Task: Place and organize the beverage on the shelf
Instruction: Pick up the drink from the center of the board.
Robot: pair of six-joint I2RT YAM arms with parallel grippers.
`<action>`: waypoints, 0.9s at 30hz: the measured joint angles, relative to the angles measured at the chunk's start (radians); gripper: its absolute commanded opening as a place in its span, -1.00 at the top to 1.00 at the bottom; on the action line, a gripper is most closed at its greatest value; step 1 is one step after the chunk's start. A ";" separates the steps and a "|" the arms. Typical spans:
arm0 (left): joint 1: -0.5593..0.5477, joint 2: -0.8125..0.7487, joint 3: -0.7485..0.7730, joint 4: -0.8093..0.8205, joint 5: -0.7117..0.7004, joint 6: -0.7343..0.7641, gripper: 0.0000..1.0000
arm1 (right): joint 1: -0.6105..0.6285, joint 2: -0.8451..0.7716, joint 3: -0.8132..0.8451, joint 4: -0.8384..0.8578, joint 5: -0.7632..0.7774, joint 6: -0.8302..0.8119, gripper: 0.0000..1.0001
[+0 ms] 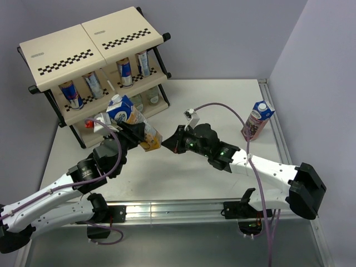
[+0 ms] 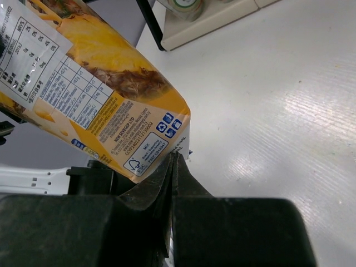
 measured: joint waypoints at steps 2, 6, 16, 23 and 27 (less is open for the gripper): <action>0.000 -0.013 -0.027 0.016 -0.004 -0.010 0.99 | 0.000 0.020 0.000 0.012 -0.013 0.015 1.00; 0.002 -0.031 -0.069 0.042 -0.018 -0.023 0.99 | -0.002 0.051 0.000 0.031 -0.028 0.044 1.00; 0.014 -0.074 -0.105 0.095 -0.056 -0.080 0.99 | -0.019 0.073 -0.002 0.141 -0.057 0.113 1.00; 0.018 -0.113 -0.106 0.116 -0.079 -0.099 0.99 | -0.034 0.079 -0.033 0.285 -0.111 0.154 1.00; 0.017 -0.151 -0.106 0.117 -0.076 -0.101 0.99 | -0.041 0.072 -0.064 0.377 -0.153 0.175 1.00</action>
